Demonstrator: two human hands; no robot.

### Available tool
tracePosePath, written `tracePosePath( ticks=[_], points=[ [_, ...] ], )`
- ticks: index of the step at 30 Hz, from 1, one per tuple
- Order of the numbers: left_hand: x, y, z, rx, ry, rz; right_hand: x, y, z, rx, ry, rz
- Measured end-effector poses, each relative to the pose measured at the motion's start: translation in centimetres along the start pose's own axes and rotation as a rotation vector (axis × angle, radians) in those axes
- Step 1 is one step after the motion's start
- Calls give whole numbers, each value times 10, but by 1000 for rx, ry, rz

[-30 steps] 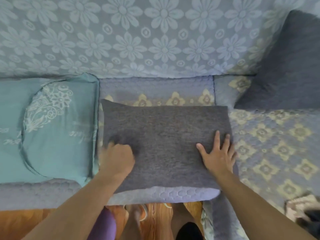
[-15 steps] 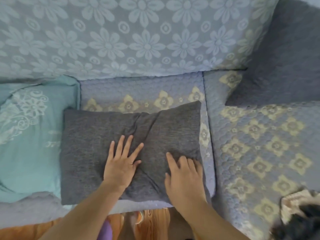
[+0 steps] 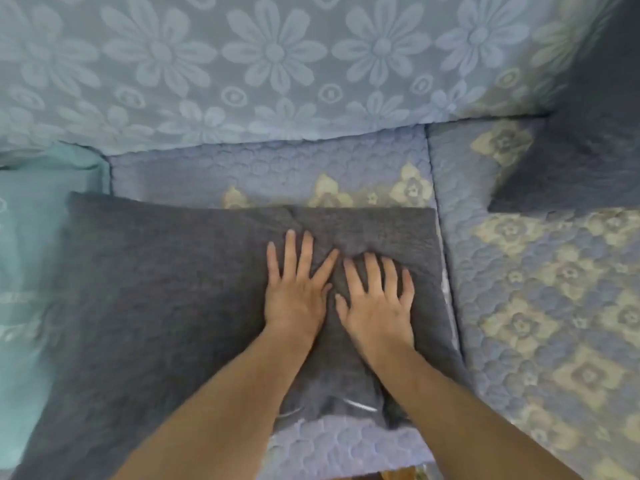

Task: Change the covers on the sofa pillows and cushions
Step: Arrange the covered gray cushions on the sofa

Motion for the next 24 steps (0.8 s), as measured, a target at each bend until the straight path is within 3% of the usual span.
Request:
tracePosePath(
  ticks=[2, 4, 6, 8, 11, 13, 16, 18, 20, 21, 24],
  points=[
    [-25, -16, -1, 10, 27, 10, -40, -13, 4, 31, 71, 35],
    [-2, -32, -12, 94, 27, 67, -29, -37, 7, 0, 105, 59],
    [61, -48, -29, 168, 79, 79, 37, -51, -7, -38, 47, 42],
    [134, -55, -51, 167, 131, 42, 121, -60, -23, -52, -46, -102],
    [182, -54, -102, 150, -37, -8, 147, -63, -18, -20, -81, -190],
    [182, -59, -126, 164, -231, -30, 116, -95, -23, -62, 54, -198],
    [161, -70, -117, 192, -303, -64, 56, -167, -80, -317, 243, -5],
    [151, -77, -104, 191, -311, -132, 34, -222, -131, -442, 56, 199],
    [149, -77, -103, 198, -334, -174, 56, -217, -120, -458, -85, 311],
    [150, -74, -106, 192, -320, -193, 81, -178, -81, -389, -9, 227],
    [157, -64, -112, 187, -262, -290, 228, -57, 80, -90, 650, -439]
  ],
)
Point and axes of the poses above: each hand's wrist, its own x-axis away from the middle knuckle, its own y-axis out of the palm, z = x × y, the point moved 7 cm from there along -x, towards the middle knuckle, and after that the axes turned 15 degrees about z, right-handed, at the moved point
